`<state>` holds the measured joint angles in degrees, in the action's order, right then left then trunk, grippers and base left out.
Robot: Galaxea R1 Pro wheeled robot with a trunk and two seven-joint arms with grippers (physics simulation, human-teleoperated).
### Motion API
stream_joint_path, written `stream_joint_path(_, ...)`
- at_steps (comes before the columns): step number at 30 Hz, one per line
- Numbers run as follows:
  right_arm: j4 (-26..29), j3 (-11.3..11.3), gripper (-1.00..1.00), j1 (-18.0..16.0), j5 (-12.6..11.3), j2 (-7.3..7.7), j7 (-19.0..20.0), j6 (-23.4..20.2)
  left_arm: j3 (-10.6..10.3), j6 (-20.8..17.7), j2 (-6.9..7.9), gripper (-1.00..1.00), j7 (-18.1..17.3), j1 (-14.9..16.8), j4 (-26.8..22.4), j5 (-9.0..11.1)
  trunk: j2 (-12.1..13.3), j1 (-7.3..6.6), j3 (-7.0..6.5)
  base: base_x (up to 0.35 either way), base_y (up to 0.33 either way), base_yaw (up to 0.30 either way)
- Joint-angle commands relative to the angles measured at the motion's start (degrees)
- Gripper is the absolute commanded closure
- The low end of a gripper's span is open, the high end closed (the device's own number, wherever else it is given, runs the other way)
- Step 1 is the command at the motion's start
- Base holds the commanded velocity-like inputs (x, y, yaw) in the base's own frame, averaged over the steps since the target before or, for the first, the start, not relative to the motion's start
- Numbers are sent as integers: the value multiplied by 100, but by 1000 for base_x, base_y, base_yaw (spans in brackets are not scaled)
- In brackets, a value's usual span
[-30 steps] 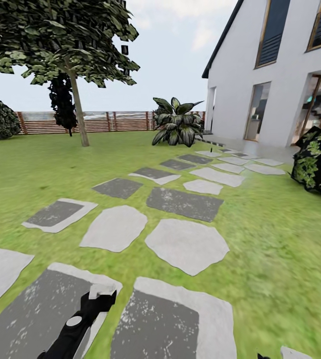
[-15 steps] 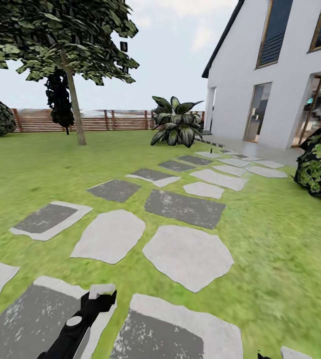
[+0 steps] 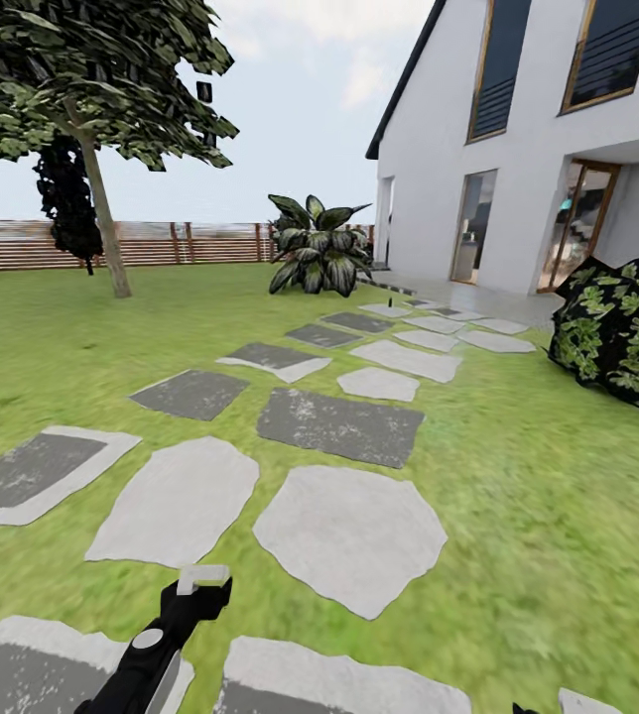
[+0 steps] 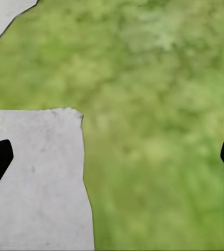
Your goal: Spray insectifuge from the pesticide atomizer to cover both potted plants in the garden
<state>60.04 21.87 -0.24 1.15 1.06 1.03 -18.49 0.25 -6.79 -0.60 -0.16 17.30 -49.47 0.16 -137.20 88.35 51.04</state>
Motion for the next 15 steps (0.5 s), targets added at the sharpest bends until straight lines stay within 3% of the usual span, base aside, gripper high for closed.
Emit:
stream_joint_path(1, 10, 6, -100, -2, 10, -1, 11, -32, 2, -33, -1, -100, -2, 1, -10, 2, -2, 2, 6, 336, 0, -28)
stream_joint_path(15, 16, 33, -100, -2, -21, 0, 13, -24, 2, -35, -1, -100, -2, -2, -13, 1, -2, 2, 6, 336, 0, -3)
